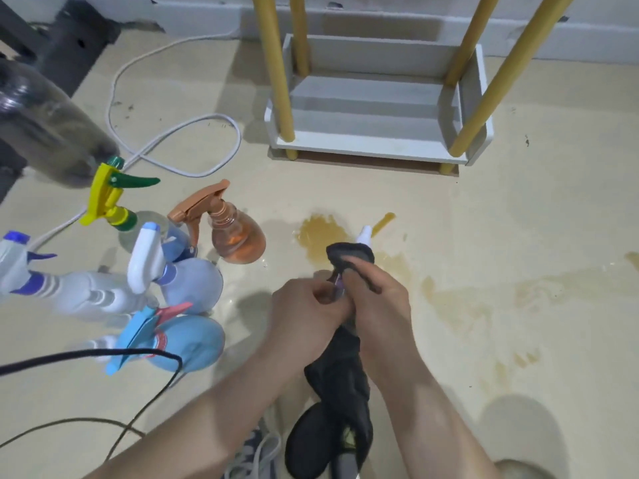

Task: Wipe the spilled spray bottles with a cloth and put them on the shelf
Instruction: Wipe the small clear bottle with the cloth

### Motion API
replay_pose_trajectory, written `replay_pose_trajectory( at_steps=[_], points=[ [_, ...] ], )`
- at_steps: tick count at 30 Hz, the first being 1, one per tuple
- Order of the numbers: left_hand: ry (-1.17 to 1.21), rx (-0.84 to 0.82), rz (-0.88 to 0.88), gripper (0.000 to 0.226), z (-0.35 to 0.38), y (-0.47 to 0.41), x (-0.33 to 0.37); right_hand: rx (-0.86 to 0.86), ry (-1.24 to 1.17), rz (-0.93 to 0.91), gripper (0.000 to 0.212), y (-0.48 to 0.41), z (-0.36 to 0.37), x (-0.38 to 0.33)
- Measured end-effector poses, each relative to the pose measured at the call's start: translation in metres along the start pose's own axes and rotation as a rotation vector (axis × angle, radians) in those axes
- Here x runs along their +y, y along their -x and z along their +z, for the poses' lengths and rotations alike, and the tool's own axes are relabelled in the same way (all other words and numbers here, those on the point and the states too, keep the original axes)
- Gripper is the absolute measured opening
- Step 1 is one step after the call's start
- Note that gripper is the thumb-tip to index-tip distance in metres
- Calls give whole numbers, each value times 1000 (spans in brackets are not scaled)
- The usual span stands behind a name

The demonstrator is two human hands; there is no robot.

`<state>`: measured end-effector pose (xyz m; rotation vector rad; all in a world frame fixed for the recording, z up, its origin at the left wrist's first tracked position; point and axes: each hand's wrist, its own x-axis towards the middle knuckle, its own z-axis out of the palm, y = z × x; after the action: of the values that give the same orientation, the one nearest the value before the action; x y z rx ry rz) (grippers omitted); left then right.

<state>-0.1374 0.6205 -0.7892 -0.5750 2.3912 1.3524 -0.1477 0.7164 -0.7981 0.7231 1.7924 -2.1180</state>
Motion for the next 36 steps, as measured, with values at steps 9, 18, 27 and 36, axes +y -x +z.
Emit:
replay_pose_trajectory(
  at_steps=[9, 18, 27, 36],
  points=[
    [102, -281, -4, 18, -33, 1, -22, -5, 499, -317, 30, 14, -12, 17],
    [551, -322, -128, 22, -50, -18, -18, -263, 819, -740, 41, 17, -17, 19],
    [628, -2, -105, 9, -53, -20, -59, 187, 399, -329, 30, -4, -49, 18],
    [-134, 179, -15, 11, -29, 7, -99, -202, 829, -435, 38, -5, 20, 125]
  ],
)
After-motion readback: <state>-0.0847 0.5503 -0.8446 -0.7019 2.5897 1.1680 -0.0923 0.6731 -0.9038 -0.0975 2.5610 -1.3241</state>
